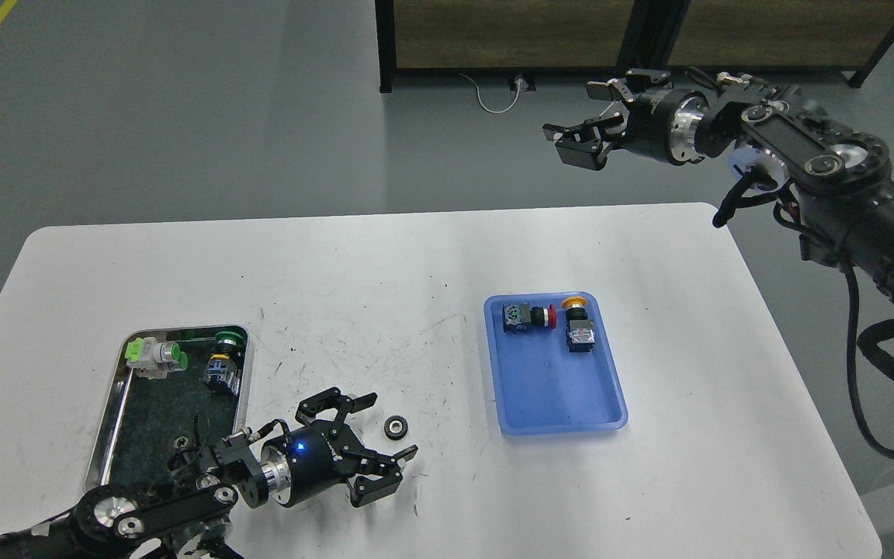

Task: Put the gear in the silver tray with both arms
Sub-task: 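Retract the right arm and grasp the gear with the left gripper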

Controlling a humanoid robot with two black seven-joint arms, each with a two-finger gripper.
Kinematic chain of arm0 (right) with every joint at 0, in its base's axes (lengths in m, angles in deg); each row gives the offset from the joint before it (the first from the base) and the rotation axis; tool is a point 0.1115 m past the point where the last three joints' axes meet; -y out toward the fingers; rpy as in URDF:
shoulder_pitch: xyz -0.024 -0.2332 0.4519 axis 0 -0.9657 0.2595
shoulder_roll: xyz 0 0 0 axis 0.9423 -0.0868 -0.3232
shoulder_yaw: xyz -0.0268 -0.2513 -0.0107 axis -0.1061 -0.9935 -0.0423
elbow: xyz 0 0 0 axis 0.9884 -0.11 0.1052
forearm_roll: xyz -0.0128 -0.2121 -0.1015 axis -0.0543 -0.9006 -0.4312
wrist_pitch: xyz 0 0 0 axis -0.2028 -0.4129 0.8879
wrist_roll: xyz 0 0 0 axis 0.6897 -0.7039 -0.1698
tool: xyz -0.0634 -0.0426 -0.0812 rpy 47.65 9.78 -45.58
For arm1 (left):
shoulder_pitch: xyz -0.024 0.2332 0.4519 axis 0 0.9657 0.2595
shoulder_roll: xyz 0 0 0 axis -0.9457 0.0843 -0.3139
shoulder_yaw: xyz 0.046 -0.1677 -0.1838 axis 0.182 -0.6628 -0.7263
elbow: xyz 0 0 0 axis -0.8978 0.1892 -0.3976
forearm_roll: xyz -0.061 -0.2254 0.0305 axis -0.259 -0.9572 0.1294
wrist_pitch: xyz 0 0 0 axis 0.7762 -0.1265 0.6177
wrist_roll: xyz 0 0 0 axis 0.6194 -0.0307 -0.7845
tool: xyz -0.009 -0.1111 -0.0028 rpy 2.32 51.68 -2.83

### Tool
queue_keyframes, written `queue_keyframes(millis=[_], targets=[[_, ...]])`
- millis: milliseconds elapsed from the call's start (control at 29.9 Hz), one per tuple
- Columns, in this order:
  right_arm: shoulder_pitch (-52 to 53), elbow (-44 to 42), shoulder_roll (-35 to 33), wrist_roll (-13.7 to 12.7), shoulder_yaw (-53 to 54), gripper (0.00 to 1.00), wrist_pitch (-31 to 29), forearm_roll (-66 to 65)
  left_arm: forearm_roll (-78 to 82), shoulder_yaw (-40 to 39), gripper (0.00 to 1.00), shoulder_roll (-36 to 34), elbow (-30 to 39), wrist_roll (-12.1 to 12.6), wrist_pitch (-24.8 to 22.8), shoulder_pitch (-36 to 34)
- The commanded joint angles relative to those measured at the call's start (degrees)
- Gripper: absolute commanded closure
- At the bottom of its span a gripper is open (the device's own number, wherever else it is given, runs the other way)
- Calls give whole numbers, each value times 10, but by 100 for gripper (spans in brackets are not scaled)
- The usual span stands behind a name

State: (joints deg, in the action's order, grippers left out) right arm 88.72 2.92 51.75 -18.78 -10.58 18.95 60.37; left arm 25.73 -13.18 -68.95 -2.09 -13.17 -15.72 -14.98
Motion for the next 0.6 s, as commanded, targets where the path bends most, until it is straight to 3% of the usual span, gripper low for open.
queue_keyframes(millis=[0,201,368,568], targets=[[-1,0,-1,0,0,12,1,0,1,0,2,22,-20,-1,1,0],[-1,0,-1,1,0,12,1,0,1,1,3,46,-59,-15,8,4],[-1,0,-1,1,0,12,0,0,0,8,17,60,-105,-39,8,4],[-2,0,0,1,0,12,0,0,0,11,24,59,-105,-44,9,8]])
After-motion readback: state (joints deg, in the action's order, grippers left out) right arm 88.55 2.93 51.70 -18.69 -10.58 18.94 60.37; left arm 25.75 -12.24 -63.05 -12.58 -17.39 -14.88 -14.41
